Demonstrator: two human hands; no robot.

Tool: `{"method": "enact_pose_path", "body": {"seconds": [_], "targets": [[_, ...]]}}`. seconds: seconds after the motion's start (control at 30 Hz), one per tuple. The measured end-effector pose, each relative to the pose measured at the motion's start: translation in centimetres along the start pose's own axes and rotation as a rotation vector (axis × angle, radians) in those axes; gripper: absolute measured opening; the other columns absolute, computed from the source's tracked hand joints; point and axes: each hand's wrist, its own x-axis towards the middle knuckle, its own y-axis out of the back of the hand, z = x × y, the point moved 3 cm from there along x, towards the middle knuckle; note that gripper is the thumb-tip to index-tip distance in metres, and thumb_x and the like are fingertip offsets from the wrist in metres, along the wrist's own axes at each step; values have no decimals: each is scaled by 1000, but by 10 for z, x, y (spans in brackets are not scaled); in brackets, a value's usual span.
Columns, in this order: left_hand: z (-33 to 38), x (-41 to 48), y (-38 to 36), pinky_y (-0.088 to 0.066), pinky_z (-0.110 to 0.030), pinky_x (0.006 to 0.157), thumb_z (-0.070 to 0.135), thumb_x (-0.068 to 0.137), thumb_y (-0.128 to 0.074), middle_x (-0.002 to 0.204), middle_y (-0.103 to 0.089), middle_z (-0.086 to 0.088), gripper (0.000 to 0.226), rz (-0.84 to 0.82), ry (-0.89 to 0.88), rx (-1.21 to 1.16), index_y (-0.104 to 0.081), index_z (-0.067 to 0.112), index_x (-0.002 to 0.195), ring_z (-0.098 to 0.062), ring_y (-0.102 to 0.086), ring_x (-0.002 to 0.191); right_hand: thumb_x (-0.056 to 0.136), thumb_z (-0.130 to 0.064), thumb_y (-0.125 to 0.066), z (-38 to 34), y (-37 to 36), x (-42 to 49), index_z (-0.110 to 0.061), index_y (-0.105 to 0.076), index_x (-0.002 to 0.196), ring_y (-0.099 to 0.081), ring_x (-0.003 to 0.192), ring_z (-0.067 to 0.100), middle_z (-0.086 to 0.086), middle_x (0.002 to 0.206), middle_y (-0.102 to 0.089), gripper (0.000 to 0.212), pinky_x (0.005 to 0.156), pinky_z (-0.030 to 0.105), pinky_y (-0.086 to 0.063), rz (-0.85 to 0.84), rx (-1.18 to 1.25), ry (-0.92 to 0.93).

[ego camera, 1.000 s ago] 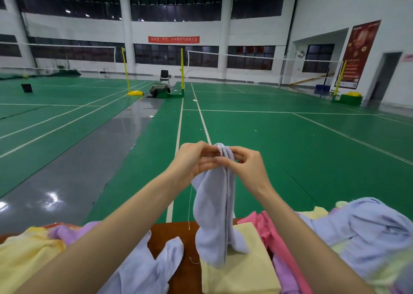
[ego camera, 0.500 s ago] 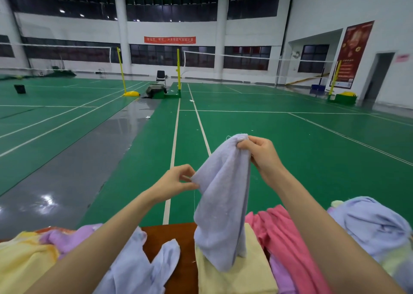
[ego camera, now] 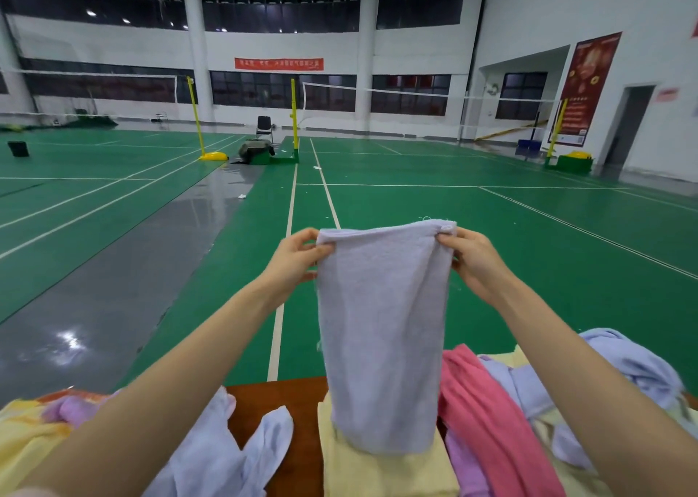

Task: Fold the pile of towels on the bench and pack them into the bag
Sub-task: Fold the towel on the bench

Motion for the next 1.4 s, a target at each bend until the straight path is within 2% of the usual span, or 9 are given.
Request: {"method": "enact_pose_path", "body": {"seconds": [0.2, 0.37, 0.53, 0.7, 0.87, 0.9, 0.97, 1.13, 1.4], "targets": [[40, 19, -16, -45, -30, 68, 10, 89, -60, 77, -63, 0, 13, 91, -146, -4, -56, 16, 78, -14, -59, 69, 96, -5, -44, -5, 9, 17, -7, -58, 106, -55, 77, 13, 2, 90, -61, 17, 65, 23, -44, 82, 108, 21], [47, 11, -20, -48, -19, 58, 9, 89, -59, 72, -64, 1, 14, 84, -226, -48, -55, 15, 77, -7, -61, 61, 96, -4, -42, -10, 11, 14, -11, -60, 93, -52, 76, 13, 1, 86, -57, 19, 68, 25, -42, 58, 142, 67], [-6, -40, -21, -50, -33, 80, 8, 86, -62, 77, -69, -1, 13, -42, -133, 23, -58, 16, 76, -15, -63, 75, 92, 2, -42, 29, 25, -22, -12, -62, 84, -54, 63, 4, -8, 68, -65, 26, 61, 20, -39, 28, 38, 43], [-76, -111, -34, -54, -22, 68, 10, 83, -63, 77, -72, 2, 7, -133, 84, -79, -57, 10, 79, -11, -66, 76, 86, 3, -50, 89, 43, -86, -3, -65, 78, -58, 65, 12, 0, 67, -68, 18, 59, 16, -48, -38, 15, -62], [-131, -150, -47, -46, -37, 77, 38, 67, -72, 95, -60, -18, 69, -228, 278, -86, -49, -15, 104, -24, -57, 89, 82, -7, -61, 144, 65, -125, -13, -77, 75, -58, 73, 18, 6, 73, -69, 19, 59, 21, -49, -70, -59, -228], [-139, -150, -50, -46, -37, 76, 36, 72, -71, 99, -59, -20, 67, -222, 309, -83, -47, -14, 110, -25, -57, 91, 76, -20, -71, 147, 63, -129, -16, -78, 77, -60, 71, 16, 5, 73, -70, 8, 58, 20, -50, -78, -52, -256], [-152, -143, -53, -50, -32, 67, 27, 85, -65, 100, -62, -21, 46, -184, 364, -69, -51, -7, 113, -25, -60, 89, 67, -32, -78, 163, 65, -125, -9, -76, 88, -64, 76, 18, 8, 80, -72, 31, 64, 24, -53, -57, -80, -294], [-169, -108, -56, -47, -31, 66, 20, 94, -54, 94, -62, -18, 27, -22, 393, 83, -58, -5, 103, -24, -58, 84, 90, -4, -53, 187, 52, -91, -5, -68, 98, -61, 89, 23, 12, 95, -70, 17, 80, 35, -48, -102, -326, -295], [-215, -50, -49, -34, -26, 61, 20, 96, -47, 75, -50, -3, 19, 216, 407, 339, -49, 4, 87, -19, -45, 75, 92, -7, -46, 234, 17, -19, 0, -65, 96, -56, 80, 21, 13, 90, -66, 20, 61, 25, -39, 20, -588, -204]]}}
